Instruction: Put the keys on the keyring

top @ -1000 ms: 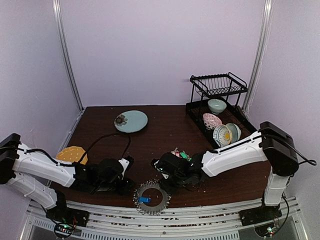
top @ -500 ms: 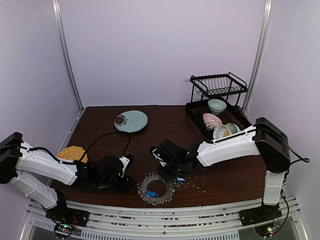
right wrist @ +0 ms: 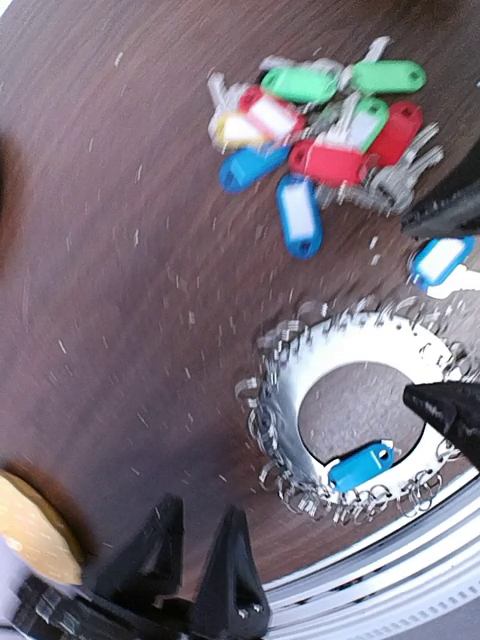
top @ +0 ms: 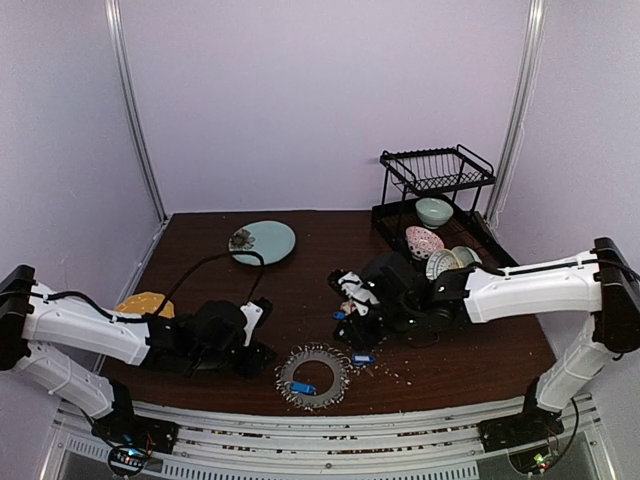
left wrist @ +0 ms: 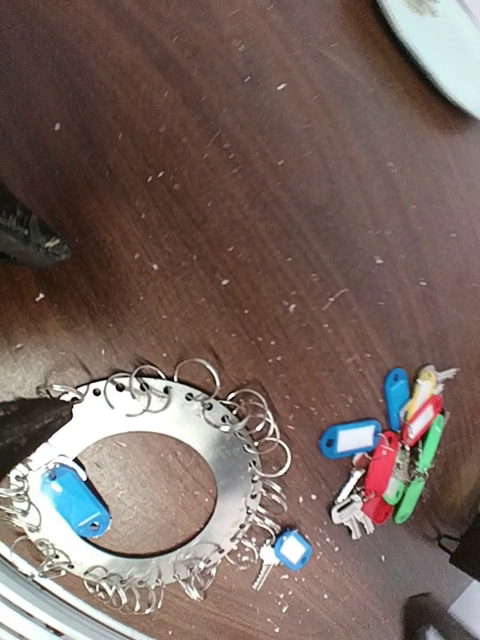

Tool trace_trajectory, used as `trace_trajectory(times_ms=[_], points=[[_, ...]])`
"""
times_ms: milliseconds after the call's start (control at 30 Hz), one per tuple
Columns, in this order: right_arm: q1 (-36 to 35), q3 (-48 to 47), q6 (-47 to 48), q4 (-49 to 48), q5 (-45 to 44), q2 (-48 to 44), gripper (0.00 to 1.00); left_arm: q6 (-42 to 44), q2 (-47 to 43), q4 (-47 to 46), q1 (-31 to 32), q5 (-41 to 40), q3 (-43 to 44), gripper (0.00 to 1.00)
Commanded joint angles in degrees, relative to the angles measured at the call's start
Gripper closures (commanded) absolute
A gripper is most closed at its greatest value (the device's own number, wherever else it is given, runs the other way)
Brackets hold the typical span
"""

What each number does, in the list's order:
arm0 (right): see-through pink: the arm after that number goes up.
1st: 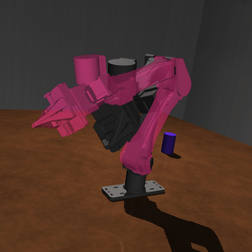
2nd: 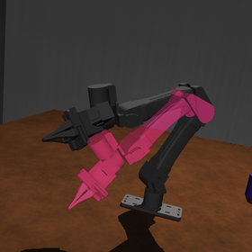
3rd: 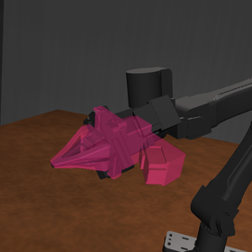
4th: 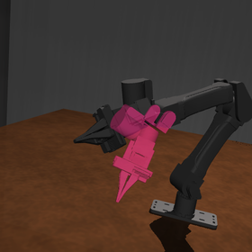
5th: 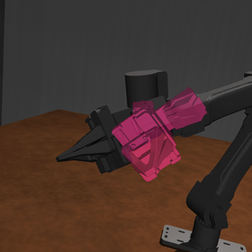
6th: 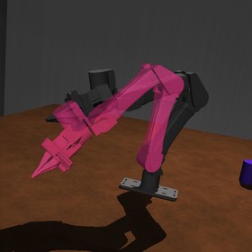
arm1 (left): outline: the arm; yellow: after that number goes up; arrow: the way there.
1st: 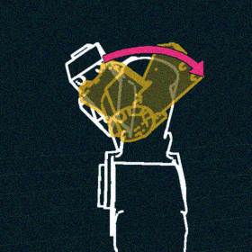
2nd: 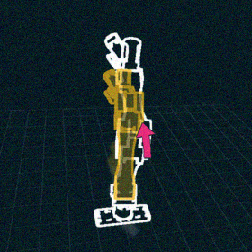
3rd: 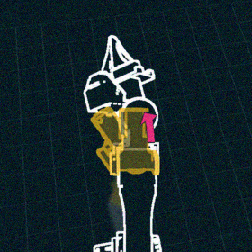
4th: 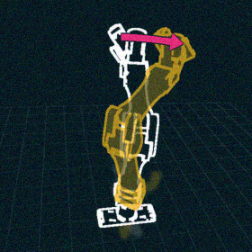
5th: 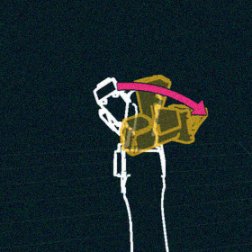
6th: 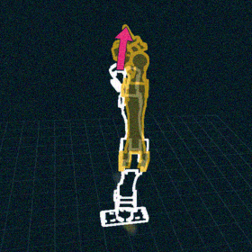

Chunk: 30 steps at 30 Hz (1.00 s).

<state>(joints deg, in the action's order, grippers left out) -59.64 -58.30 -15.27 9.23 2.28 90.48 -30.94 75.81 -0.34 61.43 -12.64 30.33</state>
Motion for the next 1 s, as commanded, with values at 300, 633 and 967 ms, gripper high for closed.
trace_trajectory(times_ms=[300, 633, 967], points=[[29.60, 26.23, -9.29, -7.10, -8.90, -37.58, 0.01, 5.56, -17.98, 8.97, -19.01, -7.94, -0.18, 0.23], [46.69, 37.92, -8.88, -12.68, -23.30, -56.96, 0.00, 3.17, -28.55, 1.24, -34.23, -23.21, -5.28, 0.13], [47.51, 42.93, -18.24, -18.92, -25.30, -52.96, 0.00, 4.44, -30.36, -9.09, -34.62, -38.03, -13.41, 0.13]])
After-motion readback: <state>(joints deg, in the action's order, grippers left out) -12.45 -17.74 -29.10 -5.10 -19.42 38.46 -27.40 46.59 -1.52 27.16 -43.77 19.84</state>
